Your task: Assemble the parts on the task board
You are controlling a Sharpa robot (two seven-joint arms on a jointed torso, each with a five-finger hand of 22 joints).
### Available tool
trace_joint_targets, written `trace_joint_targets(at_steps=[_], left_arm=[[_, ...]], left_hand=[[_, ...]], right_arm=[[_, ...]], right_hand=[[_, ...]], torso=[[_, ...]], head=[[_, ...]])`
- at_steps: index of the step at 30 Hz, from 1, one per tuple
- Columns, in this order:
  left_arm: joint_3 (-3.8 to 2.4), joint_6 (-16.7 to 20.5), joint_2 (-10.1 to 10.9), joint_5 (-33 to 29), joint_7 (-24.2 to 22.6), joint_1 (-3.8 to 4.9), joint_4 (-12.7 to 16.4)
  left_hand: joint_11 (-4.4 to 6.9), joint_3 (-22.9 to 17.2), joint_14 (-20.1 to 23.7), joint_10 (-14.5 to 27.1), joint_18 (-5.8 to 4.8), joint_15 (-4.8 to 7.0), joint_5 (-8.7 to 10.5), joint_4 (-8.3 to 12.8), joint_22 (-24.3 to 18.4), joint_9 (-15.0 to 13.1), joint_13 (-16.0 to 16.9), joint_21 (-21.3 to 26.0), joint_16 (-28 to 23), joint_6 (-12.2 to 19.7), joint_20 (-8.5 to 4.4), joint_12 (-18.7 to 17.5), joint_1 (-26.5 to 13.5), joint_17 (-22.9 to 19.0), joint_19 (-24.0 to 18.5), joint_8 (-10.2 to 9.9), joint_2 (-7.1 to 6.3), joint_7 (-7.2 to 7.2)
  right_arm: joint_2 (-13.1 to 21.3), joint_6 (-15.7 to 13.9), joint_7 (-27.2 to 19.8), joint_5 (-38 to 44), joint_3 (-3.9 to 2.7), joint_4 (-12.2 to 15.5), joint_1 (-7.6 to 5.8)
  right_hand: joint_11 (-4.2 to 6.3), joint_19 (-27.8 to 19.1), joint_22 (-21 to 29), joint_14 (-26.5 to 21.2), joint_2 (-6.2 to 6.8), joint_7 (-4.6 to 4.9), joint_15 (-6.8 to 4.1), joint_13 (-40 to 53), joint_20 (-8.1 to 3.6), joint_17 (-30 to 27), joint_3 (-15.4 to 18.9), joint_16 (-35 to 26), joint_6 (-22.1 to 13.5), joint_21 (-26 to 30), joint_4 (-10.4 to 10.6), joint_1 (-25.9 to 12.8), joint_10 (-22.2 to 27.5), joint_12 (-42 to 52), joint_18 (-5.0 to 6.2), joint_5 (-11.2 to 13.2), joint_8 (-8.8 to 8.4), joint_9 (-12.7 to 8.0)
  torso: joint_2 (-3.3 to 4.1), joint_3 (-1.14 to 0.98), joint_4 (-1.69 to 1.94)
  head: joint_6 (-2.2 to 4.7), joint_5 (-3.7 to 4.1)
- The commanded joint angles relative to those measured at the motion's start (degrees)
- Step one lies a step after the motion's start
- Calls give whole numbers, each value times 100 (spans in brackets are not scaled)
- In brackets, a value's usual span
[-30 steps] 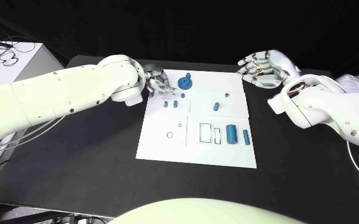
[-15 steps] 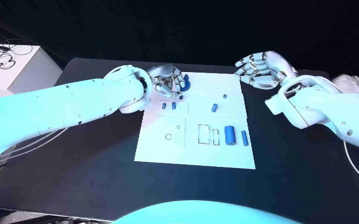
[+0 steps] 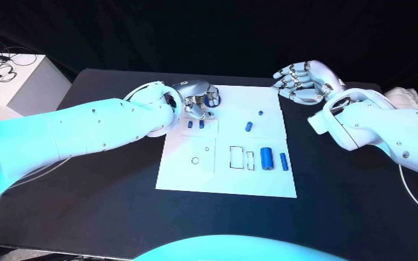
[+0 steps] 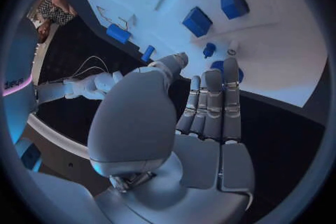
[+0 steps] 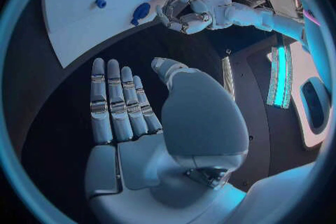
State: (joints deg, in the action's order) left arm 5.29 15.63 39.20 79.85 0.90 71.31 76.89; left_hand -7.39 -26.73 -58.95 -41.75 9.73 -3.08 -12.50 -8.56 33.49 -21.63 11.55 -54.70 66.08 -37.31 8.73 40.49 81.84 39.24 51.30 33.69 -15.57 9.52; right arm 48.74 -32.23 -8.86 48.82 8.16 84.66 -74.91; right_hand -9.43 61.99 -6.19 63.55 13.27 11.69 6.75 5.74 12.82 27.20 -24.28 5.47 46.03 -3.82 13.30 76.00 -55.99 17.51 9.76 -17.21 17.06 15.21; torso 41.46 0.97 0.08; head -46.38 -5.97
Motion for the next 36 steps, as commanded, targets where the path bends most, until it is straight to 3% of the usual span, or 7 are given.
trace_joint_targets(at_steps=[1, 11, 18, 29, 36], left_arm=[[-1, -127, -46, 417, 34, -3, -39], [-4, -544, -155, 600, 248, -3, -179], [-6, -747, -175, 613, 296, -3, -211], [-7, -758, -261, 614, 279, -4, -309], [-7, -711, -308, 600, 246, -5, -370]], left_hand=[[0, 42, -33, 46, 81, -33, 25, 0, -4, 38, -30, 16, 53, -66, 28, -40, 33, -17, 49, -40, 20, -12], [-25, -28, -16, 14, 81, -43, -29, 29, 44, 278, -188, -75, 256, -376, 36, -95, 216, -145, 99, -184, 106, -45], [22, -285, -304, -314, 85, -8, -24, 31, 168, 493, -315, -272, 654, -663, 18, -99, 208, 134, 106, -405, 64, -65], [56, -429, -396, -458, 88, 21, -18, 66, 231, 575, -364, -372, 794, -739, -8, -113, 217, 205, 106, -516, 85, -52], [80, -554, -416, -547, 88, 46, -8, 130, 287, 627, -412, -458, 855, -800, -33, -159, 247, 192, 97, -595, 102, -64]], right_arm=[[0, 38, -65, -11, -3, -3, 1], [-3, 42, -61, -11, -3, -4, 1], [-8, 42, -62, -11, -3, -7, 1], [-12, 44, -64, -11, -3, -4, 1], [-8, 44, -64, -11, -3, 3, 1]], right_hand=[[-27, -45, 5, -27, 4, 170, -1, -5, 10, -5, 29, -31, -40, 20, -8, -38, -1, -37, 79, -37, -21, -6], [-27, -45, 5, -27, 4, 170, -1, -5, 10, -5, 29, -31, -40, 20, -8, -38, -1, -37, 79, -37, -21, -6], [-27, -45, 5, -27, 4, 170, -1, -5, 10, -5, 29, -31, -40, 20, -8, -38, -1, -37, 79, -37, -21, -6], [-25, -44, 23, -18, -4, 169, -3, -22, 11, -15, 30, -34, -35, 14, -19, -29, -6, -31, 82, -45, -18, -8], [-25, -44, 23, -18, -4, 169, -3, -22, 11, -15, 30, -34, -35, 14, -19, -29, -6, -31, 82, -45, -18, -8]], torso=[[0, -3, 1], [0, -2, -3], [0, -6, 6], [3, 0, -8], [-1, -6, 4]], head=[[0, -3], [-13, 5], [-23, 8], [-33, 5], [-40, 20]])
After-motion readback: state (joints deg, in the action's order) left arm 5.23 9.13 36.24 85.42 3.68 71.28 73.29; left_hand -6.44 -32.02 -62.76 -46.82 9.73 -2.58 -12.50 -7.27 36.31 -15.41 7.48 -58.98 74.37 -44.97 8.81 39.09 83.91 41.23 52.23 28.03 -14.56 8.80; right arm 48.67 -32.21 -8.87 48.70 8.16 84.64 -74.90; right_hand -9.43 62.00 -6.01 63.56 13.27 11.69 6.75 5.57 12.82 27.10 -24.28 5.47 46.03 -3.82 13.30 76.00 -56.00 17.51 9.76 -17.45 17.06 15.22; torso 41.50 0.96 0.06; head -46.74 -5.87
